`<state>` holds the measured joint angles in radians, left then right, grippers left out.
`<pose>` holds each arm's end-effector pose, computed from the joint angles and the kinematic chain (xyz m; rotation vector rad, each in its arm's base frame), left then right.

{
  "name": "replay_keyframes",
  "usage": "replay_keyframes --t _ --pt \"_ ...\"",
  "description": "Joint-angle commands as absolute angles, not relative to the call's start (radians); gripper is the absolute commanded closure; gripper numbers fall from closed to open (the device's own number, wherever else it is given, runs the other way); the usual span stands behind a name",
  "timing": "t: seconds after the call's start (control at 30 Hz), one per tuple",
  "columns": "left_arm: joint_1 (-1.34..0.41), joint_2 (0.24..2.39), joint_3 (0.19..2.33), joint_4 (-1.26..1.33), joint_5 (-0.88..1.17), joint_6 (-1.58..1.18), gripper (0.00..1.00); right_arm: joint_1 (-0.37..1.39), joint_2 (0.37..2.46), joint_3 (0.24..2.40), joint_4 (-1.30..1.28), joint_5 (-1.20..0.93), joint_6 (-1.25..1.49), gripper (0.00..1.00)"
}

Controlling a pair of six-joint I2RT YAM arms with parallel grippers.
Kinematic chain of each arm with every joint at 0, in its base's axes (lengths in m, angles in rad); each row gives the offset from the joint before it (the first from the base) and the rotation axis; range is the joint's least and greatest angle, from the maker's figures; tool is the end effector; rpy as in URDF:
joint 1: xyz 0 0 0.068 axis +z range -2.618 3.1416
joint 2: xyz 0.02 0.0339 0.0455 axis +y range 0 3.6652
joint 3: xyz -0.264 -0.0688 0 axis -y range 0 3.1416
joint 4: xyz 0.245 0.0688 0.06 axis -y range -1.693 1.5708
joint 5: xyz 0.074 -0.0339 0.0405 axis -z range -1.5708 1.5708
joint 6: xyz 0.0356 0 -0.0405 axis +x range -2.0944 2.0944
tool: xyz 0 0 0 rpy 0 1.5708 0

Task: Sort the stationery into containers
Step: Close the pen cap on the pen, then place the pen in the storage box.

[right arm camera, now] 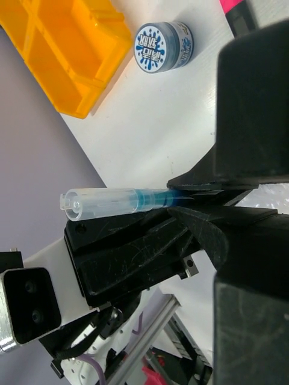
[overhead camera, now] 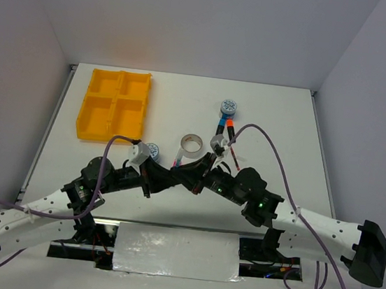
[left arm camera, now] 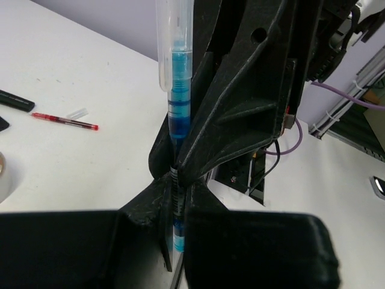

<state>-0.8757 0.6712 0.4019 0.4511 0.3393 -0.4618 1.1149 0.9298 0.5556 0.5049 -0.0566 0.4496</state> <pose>0.1005 -0.1391 0.2898 0.6133 1.4118 -1.3249 0.0954 0.1991 0.3057 -0.5643 1.4771 1.3018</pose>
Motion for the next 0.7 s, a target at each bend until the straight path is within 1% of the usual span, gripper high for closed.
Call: replay_keyframes --t 0.0,0.07,0.1,0.13,0.17,0.2,0.23,0.27,0.3,0.33,0.37,0.4,0.43,0.53,0.57,0.67 --pt "-0.890 0.672 0.423 0.473 0.342 -0.466 0.98 1.112 0.965 0.635 0.538 -0.035 0.436 1.00" --pt "-0.890 0.669 0.437 0.419 0.272 -0.480 0.47 1.098 0.992 0.667 0.526 -0.023 0.425 1.00" --pt "-0.890 0.660 0.445 0.344 0.240 -0.486 0.24 1.088 1.003 0.676 0.509 -0.015 0.426 1.00" --pt "-0.888 0.649 0.469 0.292 0.151 -0.504 0.01 1.056 1.021 0.698 0.494 -0.008 0.436 1.00" --pt "-0.890 0.646 0.491 0.228 0.094 -0.515 0.01 1.034 1.032 0.710 0.486 -0.009 0.442 1.00" --pt "-0.890 0.646 0.518 0.055 0.028 -0.526 0.01 1.011 1.043 0.719 0.482 -0.012 0.451 1.00" --pt "-0.890 0.646 0.585 -0.050 -0.033 -0.557 0.01 0.987 1.054 0.730 0.477 -0.018 0.462 1.00" --pt "-0.890 0.653 0.622 -0.155 -0.204 -0.583 0.01 0.938 1.084 0.754 0.471 -0.029 0.475 1.00" --pt "-0.890 0.655 0.658 -0.263 -0.294 -0.625 0.01 0.913 1.101 0.767 0.468 -0.050 0.477 1.00" --pt "-0.888 0.658 0.729 -0.467 -0.383 -0.725 0.01 0.894 1.118 0.785 0.462 -0.052 0.474 1.00" --pt "-0.890 0.669 0.771 -0.570 -0.510 -0.768 0.01 0.867 1.159 0.826 0.450 -0.054 0.462 1.00" --pt "-0.890 0.673 0.810 -0.660 -0.556 -0.810 0.01 0.858 1.184 0.848 0.442 -0.052 0.453 1.00" --pt "-0.890 0.675 0.874 -0.805 -0.595 -0.866 0.01 0.847 1.209 0.871 0.439 -0.052 0.448 1.00" --pt "-0.890 0.669 0.984 -0.983 -0.727 -0.935 0.01 0.830 1.346 0.989 0.428 -0.078 0.440 1.00" --pt "-0.890 0.658 1.009 -1.067 -0.756 -0.937 0.01 0.830 1.430 1.062 0.413 -0.084 0.433 1.00" --pt "-0.890 0.615 1.081 -1.181 -0.912 -0.966 0.01 0.834 1.603 1.201 0.416 -0.117 0.457 1.00"
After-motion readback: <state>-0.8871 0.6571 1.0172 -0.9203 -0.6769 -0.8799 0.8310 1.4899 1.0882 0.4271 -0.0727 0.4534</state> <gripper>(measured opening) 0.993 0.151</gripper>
